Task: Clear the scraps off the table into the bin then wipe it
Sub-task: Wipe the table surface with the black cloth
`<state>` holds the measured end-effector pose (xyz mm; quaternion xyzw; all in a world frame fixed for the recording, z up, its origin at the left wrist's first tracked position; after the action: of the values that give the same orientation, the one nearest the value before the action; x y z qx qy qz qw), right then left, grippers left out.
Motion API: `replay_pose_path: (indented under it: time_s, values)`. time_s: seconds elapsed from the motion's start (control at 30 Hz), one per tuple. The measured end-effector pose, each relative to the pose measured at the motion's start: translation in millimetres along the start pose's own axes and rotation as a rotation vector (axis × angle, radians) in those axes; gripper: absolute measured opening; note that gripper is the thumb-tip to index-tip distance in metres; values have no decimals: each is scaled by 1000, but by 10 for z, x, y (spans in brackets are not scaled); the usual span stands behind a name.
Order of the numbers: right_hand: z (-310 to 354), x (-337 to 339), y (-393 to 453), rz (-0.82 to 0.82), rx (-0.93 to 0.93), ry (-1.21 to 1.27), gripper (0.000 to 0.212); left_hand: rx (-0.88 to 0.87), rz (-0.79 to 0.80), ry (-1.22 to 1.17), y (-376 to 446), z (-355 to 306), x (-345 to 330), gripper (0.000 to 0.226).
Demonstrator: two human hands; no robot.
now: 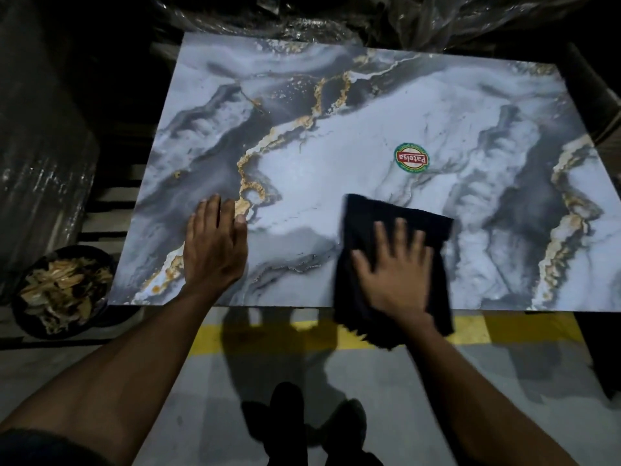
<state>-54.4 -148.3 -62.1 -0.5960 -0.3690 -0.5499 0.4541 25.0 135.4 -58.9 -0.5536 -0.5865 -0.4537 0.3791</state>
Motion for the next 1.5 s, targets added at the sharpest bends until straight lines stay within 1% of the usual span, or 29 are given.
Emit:
replay_pose_path:
  time_s: [0.07, 0.13, 0.2, 0.23, 0.3, 0.43, 0.5, 0.57, 0.63, 0.67, 0.73, 0.8, 0.87, 0.93, 1.03, 1.13, 1.23, 1.33, 1.4, 1.47, 1.5]
  values:
    - [-572, 74, 143, 32, -196, -9, 82, -4, 2, 14, 5, -7, 3, 56]
    - [-961, 166, 268, 67, -323, 30, 82, -7, 7, 25, 5, -21, 5, 55]
    - [-1043, 201, 353, 82, -391, 62, 78, -5, 2, 33, 7, -34, 10, 57]
    - [-958, 210, 381, 74, -403, 70, 77, 0, 3, 31, 11, -37, 10, 58]
    - [-564, 197, 428, 37, -332, 51, 78, 3, -2, 30, 12, -37, 5, 59]
    - [705, 99, 273, 26, 35, 42, 76, -3, -19, 25, 5, -20, -4, 57]
    - [1194, 37, 53, -7, 200, 76, 73, -9, -30, 27, -5, -16, -10, 56]
    - [1330, 6, -94, -15, 302, 98, 70, -23, -32, 27, -14, -16, -14, 56]
    - [1101, 12, -74, 11, 313, 70, 71, -31, -46, 38, -22, -19, -19, 53]
    - [888, 29, -27, 36, 259, 53, 74, -34, -49, 44, -26, -23, -18, 52]
    - [357, 69, 111, 44, 70, 28, 78, -37, -51, 44, -27, -29, -15, 51]
    - [-201, 117, 233, 23, -133, 16, 78, -40, -39, 38, -20, -30, -6, 53]
    - [-644, 185, 352, 38, -270, 30, 75, -36, -18, 34, -8, -25, 1, 56]
    - [-865, 227, 513, 66, -350, 66, 77, -17, -10, 39, 8, -27, 2, 55]
    - [-777, 255, 765, 68, -371, 79, 77, -9, -12, 66, 12, -32, -2, 53]
    - [-284, 278, 1030, 56, -249, 47, 76, -25, -23, 81, 6, -25, 2, 50]
    - [542, 259, 1148, 58, -17, 33, 73, -21, -39, 80, 6, -12, -14, 46]
    - [1297, 215, 971, 41, 202, 78, 75, -13, -56, 67, -5, -4, -24, 45]
    - [1479, 184, 837, 58, 317, 70, 77, -2, -44, 58, -12, -11, -27, 46]
    - [1369, 151, 785, 74, 389, 41, 79, 5, -33, 61, -13, -46, -6, 47]
    - [1239, 162, 793, 69, 389, 38, 79, 8, -35, 72, 6, -73, 14, 47]
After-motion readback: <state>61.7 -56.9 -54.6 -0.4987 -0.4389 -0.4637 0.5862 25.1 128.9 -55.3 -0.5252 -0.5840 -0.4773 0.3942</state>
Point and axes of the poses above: each hand's wrist, its own y-axis towards the middle knuckle, its own x-axis out of the back of the hand, z = x × y, the point moved 1 cm from there along y, towards the middle knuckle, and after that the axes turned 2 degrees about -y, right-handed, at the moved point
